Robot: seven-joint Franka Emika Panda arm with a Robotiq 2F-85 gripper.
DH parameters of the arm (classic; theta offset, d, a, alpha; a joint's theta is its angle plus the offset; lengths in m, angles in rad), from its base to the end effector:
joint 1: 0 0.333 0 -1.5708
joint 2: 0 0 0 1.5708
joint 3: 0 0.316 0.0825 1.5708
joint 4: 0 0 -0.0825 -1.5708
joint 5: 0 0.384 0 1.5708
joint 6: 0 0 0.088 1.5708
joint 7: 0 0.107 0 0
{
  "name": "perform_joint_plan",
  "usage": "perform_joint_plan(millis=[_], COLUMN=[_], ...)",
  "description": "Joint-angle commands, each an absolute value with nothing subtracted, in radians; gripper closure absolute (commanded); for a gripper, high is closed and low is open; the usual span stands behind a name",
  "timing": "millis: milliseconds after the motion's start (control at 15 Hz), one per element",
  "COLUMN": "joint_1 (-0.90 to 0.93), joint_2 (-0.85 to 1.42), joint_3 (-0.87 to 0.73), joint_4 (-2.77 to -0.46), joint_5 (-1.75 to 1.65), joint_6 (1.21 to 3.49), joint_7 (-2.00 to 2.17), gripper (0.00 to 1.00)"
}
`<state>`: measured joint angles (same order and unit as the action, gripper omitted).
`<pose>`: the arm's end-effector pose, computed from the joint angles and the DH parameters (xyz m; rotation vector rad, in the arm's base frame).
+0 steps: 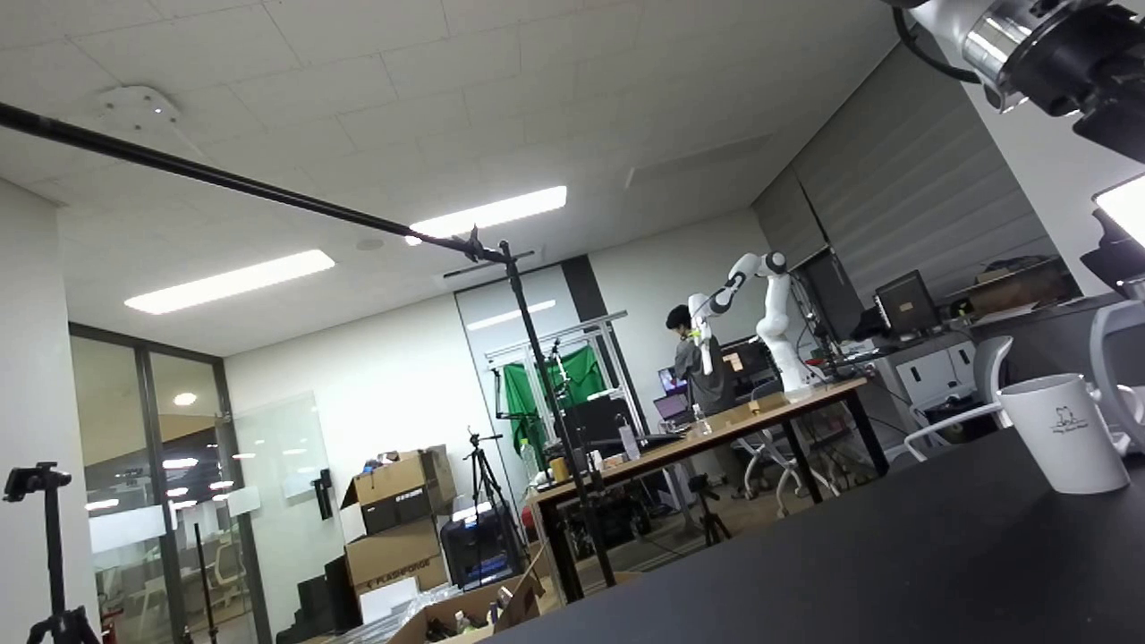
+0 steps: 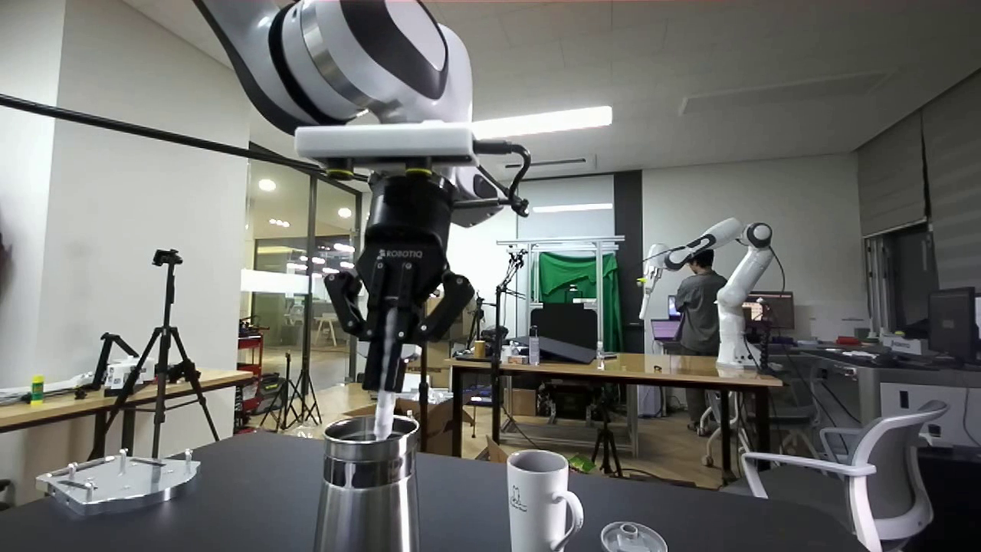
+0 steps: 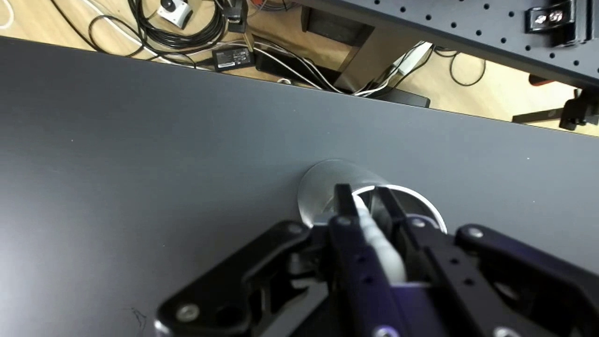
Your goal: Stir the contents in the flusk.
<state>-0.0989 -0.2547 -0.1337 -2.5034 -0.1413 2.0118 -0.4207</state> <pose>0.3991 -0.1022 0.3576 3.0816 0.4218 -0.3947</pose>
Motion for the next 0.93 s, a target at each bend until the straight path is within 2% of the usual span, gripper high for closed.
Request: perform_joint_plan(millis=[0,533,867], joint_1=[-0.087,-0.043,-0.071], joint_2=[-0.312,-0.427,-0.356], joint_3=[-0.124,-0.105,-0.128], joint_4=[-2.548,-2.511,-2.572], joint_5=[-0.159,-0.134,-0.164], joint_6=[2.052,1.974,2.008], joint_7=[-0.387,-0.418,-0.382], gripper=[0.96,0.96,0.96])
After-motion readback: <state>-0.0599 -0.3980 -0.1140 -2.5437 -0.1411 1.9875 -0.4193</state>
